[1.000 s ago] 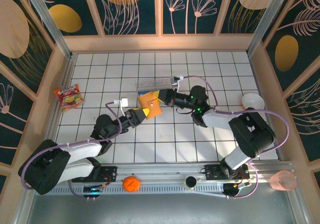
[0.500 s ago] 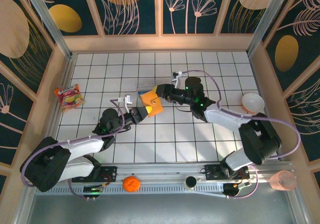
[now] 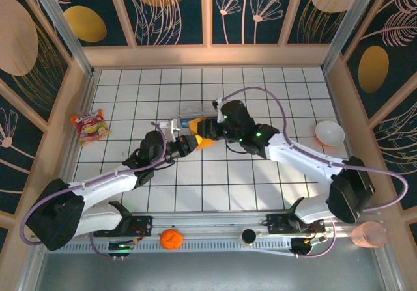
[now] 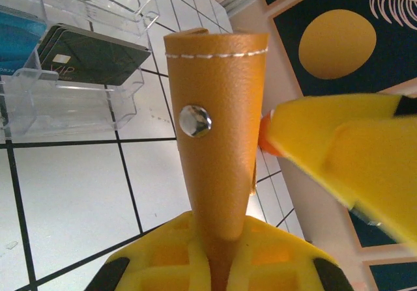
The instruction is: Take the credit cards out of the card holder
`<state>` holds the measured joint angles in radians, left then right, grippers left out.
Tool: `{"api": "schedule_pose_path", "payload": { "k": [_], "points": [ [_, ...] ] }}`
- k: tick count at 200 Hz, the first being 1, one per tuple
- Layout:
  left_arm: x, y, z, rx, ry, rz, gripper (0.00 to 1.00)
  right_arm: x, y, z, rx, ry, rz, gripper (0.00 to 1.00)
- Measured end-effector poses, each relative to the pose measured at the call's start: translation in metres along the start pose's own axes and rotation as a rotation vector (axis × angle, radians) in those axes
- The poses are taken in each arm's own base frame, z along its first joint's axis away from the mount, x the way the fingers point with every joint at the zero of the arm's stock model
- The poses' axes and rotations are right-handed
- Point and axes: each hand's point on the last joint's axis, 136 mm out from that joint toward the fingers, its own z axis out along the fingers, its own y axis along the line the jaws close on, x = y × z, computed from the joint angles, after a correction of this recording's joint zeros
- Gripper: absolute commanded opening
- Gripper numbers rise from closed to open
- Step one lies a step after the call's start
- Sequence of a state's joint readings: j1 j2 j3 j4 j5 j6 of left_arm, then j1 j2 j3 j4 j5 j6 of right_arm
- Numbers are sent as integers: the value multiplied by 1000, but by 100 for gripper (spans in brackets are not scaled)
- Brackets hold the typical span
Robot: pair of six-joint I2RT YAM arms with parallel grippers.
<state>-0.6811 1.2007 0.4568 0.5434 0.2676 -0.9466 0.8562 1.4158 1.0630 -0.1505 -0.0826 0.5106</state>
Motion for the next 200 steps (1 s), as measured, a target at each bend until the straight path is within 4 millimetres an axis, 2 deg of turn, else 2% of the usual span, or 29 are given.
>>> {"api": "schedule_pose_path", "payload": {
  "k": [13, 33, 70, 121, 161, 200],
  "points": [
    [1, 2, 0, -10, 6, -3, 0, 8, -1, 8, 41, 27, -30, 49],
    [5, 8, 0, -36, 18, -10, 0, 10, -4, 14, 94, 39, -64, 50],
    [4, 10, -1, -44, 15, -11, 0, 7, -12, 18, 177, 43, -107, 49],
    [3, 11, -7, -70, 3, -10, 0, 10, -17, 18, 207, 47, -128, 44],
    [1, 11, -10, -81, -8, -1, 0, 12, -17, 18, 212, 54, -135, 34],
    [3, 11, -11, -85, -3, 2, 0, 15, -13, 19, 198, 62, -146, 14]
  ]
}}
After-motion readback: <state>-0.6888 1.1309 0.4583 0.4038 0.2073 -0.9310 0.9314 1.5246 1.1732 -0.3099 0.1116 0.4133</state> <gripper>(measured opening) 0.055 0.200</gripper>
